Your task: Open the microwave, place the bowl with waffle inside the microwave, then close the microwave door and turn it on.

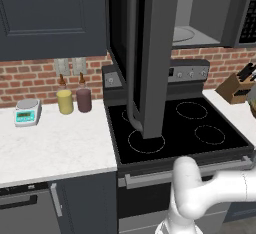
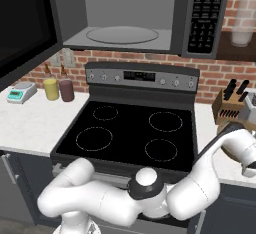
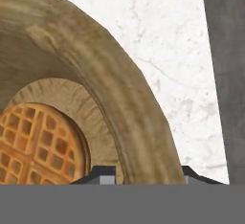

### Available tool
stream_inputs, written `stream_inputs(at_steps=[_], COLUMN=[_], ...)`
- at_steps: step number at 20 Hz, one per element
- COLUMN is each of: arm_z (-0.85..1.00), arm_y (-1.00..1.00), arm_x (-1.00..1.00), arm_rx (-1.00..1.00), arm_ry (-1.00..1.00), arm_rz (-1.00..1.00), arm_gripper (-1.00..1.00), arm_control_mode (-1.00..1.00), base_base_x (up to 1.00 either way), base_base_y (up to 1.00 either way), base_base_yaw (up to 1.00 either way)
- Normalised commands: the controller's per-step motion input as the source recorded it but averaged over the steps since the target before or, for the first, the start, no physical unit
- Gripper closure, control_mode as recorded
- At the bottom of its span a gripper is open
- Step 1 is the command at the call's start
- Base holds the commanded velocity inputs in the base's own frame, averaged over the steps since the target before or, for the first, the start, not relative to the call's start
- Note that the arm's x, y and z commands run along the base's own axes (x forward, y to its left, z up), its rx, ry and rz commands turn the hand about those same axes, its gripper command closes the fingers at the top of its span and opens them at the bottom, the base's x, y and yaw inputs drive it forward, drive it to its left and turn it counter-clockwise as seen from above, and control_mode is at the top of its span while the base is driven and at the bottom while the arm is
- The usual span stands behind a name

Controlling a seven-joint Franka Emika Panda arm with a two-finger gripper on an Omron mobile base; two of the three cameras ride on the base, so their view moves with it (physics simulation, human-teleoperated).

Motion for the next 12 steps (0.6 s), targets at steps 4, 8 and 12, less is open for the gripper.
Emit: stream_inputs(at_steps=[4,8,12], arm_z=[0.32,0.36,0.58], arm_y=[0.49,0.91,0.96], arm_x=[-0.98,-0.79,-0.56], arm_rx=[0.01,0.0,-0.02], arm_ry=[-0.37,-0.15,0.01], arm_rz=[-0.01,-0.01,0.0], arm_gripper=[1.0,1.0,1.0], arm_control_mode=[-1.0,-1.0,-1.0], base_base_x=[0.0,0.0,0.0], base_base_y=[0.0,0.0,0.0], base_base_yaw=[0.0,0.0,0.0])
